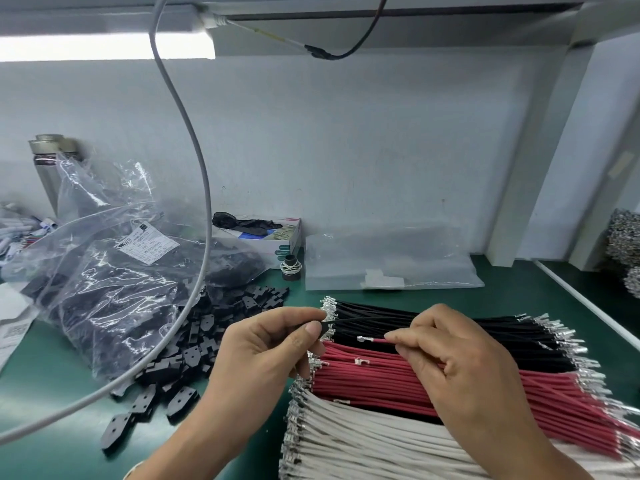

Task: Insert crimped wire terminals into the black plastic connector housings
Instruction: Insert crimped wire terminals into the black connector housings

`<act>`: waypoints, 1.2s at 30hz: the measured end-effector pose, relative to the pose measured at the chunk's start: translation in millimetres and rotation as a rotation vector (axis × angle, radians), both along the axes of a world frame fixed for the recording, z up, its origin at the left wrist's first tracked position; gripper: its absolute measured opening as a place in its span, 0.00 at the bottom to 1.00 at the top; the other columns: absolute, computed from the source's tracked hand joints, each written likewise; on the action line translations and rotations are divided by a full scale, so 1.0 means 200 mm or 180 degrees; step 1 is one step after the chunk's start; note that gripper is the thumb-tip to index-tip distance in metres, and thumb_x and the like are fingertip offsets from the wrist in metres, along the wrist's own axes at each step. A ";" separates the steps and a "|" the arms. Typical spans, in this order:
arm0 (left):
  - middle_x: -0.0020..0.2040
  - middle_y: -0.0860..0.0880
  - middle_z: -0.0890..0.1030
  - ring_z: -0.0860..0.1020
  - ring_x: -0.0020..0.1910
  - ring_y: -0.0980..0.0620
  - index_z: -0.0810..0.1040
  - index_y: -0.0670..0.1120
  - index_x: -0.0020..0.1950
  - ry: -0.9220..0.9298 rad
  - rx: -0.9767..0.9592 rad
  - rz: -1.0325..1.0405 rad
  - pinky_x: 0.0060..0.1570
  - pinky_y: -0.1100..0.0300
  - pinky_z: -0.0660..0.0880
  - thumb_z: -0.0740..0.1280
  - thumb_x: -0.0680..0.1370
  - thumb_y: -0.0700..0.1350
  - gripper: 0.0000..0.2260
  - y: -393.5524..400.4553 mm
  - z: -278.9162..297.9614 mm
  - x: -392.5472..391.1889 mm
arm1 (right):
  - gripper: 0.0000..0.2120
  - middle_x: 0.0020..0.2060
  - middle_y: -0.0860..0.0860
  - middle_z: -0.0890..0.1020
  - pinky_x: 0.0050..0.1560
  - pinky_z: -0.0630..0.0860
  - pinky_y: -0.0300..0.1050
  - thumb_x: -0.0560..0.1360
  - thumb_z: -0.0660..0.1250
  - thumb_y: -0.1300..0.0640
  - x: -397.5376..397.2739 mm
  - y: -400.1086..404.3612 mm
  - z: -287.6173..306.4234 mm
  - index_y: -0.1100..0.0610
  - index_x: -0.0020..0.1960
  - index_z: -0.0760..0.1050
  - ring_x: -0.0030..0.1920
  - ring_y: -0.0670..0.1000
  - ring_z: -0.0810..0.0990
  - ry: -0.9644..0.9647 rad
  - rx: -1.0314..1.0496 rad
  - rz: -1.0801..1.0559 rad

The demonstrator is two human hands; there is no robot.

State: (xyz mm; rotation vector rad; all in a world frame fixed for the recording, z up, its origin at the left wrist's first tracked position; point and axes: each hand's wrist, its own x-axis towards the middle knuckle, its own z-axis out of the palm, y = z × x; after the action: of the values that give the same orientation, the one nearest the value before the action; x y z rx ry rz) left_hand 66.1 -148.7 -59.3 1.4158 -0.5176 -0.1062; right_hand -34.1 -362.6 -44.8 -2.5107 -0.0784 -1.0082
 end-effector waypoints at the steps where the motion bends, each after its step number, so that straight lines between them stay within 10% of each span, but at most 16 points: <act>1: 0.40 0.40 0.86 0.78 0.31 0.50 0.88 0.50 0.52 0.0010 -0.0006 -0.0014 0.33 0.63 0.76 0.74 0.71 0.50 0.11 0.00 0.01 -0.01 | 0.05 0.38 0.39 0.76 0.37 0.73 0.34 0.73 0.73 0.53 0.00 0.01 0.01 0.46 0.48 0.86 0.39 0.43 0.77 -0.0078 -0.0005 0.0003; 9: 0.38 0.38 0.84 0.76 0.30 0.47 0.88 0.44 0.52 0.0248 -0.0183 -0.0391 0.31 0.61 0.74 0.74 0.72 0.48 0.12 -0.01 0.06 -0.06 | 0.14 0.41 0.40 0.79 0.38 0.76 0.40 0.80 0.60 0.47 -0.02 0.09 0.05 0.49 0.48 0.85 0.41 0.43 0.79 -0.0471 -0.0157 0.0099; 29: 0.34 0.40 0.80 0.74 0.28 0.51 0.86 0.38 0.53 0.0869 -0.0286 -0.0877 0.27 0.64 0.72 0.75 0.72 0.50 0.17 -0.01 0.09 -0.08 | 0.05 0.38 0.50 0.79 0.24 0.72 0.48 0.78 0.69 0.60 -0.02 0.11 0.02 0.59 0.48 0.85 0.35 0.52 0.76 -0.1058 -0.1264 0.0162; 36: 0.38 0.45 0.86 0.83 0.34 0.45 0.89 0.55 0.48 -0.0779 0.0593 -0.0123 0.38 0.57 0.81 0.79 0.67 0.44 0.12 -0.01 0.09 -0.09 | 0.09 0.39 0.45 0.79 0.30 0.76 0.44 0.80 0.65 0.53 -0.02 0.08 0.02 0.53 0.47 0.83 0.38 0.47 0.78 -0.0752 -0.0916 0.0123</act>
State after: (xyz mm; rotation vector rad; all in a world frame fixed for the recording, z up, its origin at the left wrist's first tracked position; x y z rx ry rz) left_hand 48.9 -150.4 -41.9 1.6114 -0.7527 -0.0116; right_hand -37.4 -346.0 -41.0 -2.6154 -0.3651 -1.3575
